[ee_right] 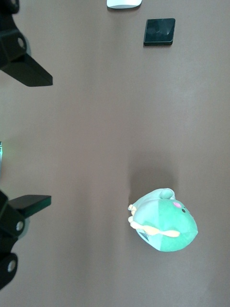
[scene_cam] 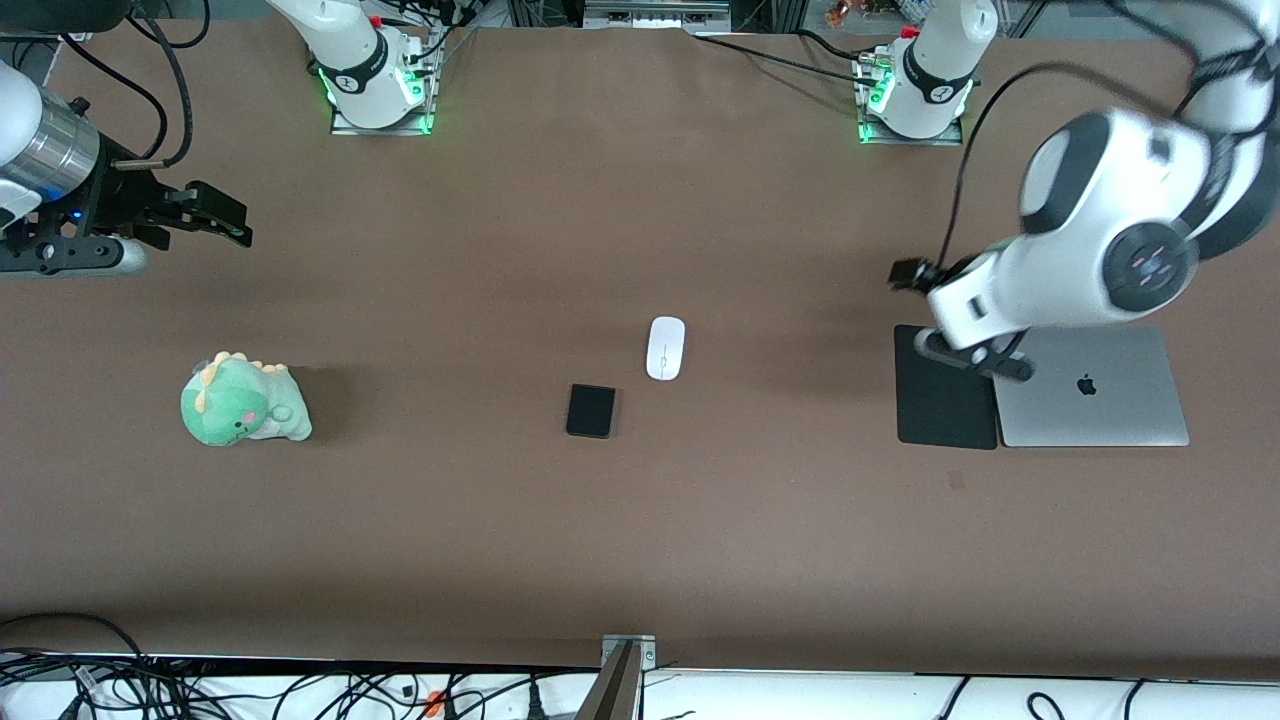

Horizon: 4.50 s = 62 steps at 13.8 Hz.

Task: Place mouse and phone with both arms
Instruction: 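Move the left gripper from the laptop toward the white mouse, then lower the left gripper and grasp the white mouse, then carry the mouse to the pad while the right gripper reaches the phone, then release the mouse on the pad while the right gripper grasps the phone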

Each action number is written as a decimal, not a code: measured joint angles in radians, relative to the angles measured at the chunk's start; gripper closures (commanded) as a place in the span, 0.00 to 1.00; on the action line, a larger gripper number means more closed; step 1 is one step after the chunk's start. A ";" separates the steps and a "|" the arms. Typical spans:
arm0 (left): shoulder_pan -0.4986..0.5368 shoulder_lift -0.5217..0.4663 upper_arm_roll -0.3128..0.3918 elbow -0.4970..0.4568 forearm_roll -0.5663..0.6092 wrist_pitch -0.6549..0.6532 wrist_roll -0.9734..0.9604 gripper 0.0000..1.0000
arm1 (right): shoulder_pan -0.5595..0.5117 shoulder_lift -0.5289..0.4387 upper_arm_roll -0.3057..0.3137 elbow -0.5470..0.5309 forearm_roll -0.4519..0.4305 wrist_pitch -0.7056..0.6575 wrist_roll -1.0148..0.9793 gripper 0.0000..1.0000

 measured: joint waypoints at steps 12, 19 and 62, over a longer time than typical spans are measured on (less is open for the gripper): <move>-0.444 0.331 -0.019 0.002 0.202 0.614 -0.492 0.00 | -0.001 -0.005 -0.038 0.005 -0.002 -0.001 -0.005 0.00; -0.528 0.410 -0.011 0.005 0.330 0.758 -0.685 0.00 | 0.000 -0.001 -0.038 0.005 -0.002 -0.001 -0.063 0.00; 0.238 0.071 -0.079 0.045 0.308 0.103 -0.151 0.00 | 0.581 0.892 -0.040 0.281 -0.148 0.831 0.687 0.00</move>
